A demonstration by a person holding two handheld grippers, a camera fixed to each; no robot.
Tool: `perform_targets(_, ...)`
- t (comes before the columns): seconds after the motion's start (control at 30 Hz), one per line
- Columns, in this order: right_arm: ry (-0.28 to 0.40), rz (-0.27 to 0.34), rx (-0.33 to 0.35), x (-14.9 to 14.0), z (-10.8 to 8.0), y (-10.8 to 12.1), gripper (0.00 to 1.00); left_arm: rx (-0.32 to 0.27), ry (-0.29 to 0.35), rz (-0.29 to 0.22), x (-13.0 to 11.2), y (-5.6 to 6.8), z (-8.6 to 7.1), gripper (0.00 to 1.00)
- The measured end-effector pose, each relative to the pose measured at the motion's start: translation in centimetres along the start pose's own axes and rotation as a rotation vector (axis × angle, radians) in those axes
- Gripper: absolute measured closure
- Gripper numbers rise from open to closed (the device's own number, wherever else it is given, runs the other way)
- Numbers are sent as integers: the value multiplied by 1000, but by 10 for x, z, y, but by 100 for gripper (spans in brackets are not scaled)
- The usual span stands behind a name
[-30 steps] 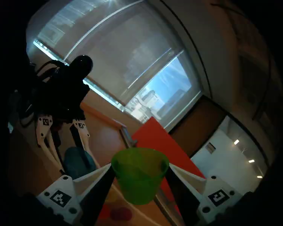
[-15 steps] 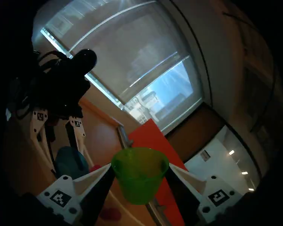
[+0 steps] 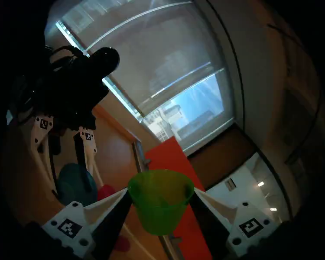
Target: Pour water
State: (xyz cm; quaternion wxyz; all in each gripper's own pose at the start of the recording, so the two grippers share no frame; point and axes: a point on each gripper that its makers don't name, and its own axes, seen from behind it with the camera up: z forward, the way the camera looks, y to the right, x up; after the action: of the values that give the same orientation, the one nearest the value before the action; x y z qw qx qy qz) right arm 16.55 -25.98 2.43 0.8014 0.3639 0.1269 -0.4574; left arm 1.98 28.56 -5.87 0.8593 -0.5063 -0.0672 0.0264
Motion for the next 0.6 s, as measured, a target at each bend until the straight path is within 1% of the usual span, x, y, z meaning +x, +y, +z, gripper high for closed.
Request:
perform_targets(0.4,-7,-71,-6,2,2,1,10,-9,-1,1,0,3,3,16)
perform_targets(0.6,-8,-92,-3,3,2,0,10,-9,-4,6,-3,4,4,16)
